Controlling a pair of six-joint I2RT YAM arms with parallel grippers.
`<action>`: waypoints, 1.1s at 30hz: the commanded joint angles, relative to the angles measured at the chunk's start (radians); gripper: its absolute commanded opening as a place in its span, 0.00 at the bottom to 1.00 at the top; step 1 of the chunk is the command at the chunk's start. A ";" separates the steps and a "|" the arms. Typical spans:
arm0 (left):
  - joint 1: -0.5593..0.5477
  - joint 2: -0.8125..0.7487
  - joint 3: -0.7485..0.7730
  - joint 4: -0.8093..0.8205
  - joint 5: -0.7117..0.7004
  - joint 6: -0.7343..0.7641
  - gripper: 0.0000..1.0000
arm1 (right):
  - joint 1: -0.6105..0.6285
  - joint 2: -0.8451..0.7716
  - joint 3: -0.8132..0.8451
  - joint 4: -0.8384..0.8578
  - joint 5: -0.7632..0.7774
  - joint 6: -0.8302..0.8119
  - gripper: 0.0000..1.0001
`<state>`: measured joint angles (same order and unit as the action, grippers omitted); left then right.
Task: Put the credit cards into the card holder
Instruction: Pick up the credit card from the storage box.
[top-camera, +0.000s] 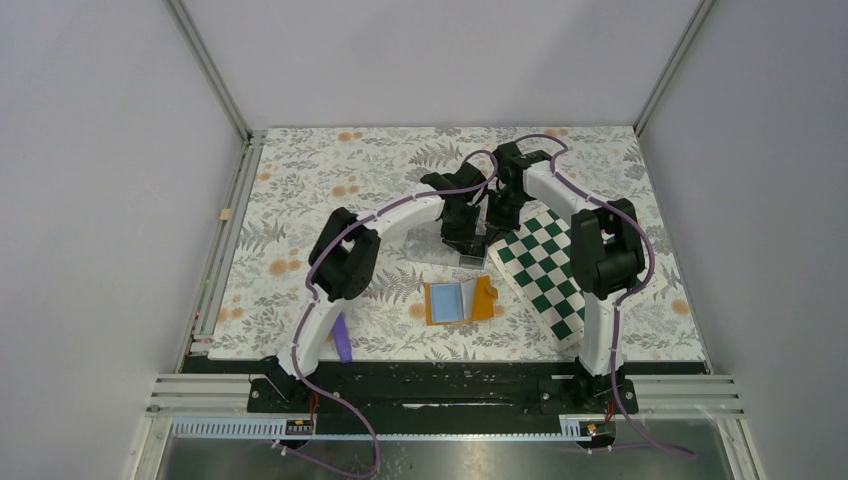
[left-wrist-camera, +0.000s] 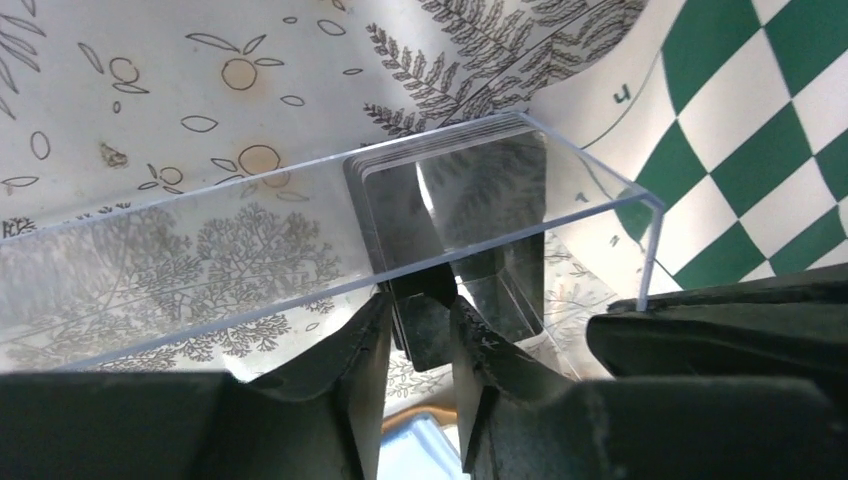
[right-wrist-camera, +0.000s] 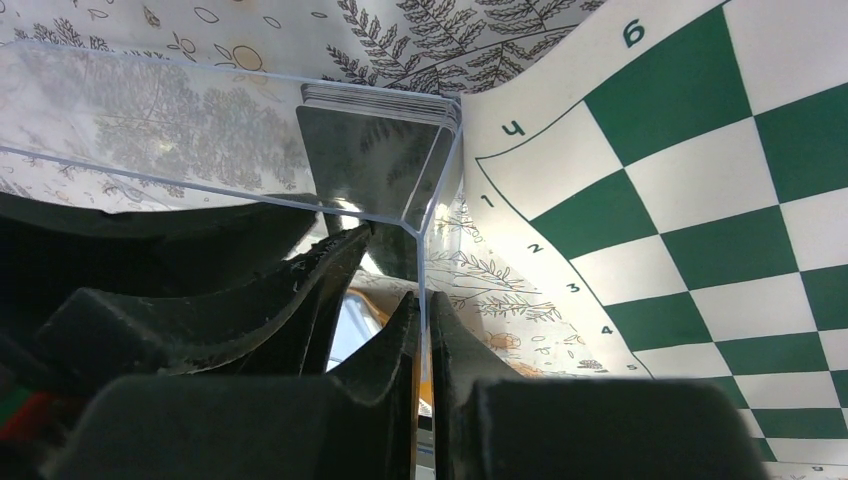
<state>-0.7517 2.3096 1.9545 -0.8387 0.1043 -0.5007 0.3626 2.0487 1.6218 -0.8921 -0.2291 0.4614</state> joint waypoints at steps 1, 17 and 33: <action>-0.007 0.029 0.035 -0.006 0.002 0.003 0.23 | 0.015 0.006 -0.027 -0.018 -0.009 -0.020 0.05; -0.011 -0.081 0.014 0.060 0.007 -0.008 0.00 | 0.015 0.008 -0.025 -0.018 -0.011 -0.023 0.05; -0.010 -0.126 -0.022 0.091 0.038 -0.013 0.01 | 0.015 0.006 -0.031 -0.018 -0.009 -0.024 0.05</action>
<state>-0.7574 2.2448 1.9533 -0.8276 0.1036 -0.5053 0.3622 2.0487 1.6199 -0.8894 -0.2295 0.4557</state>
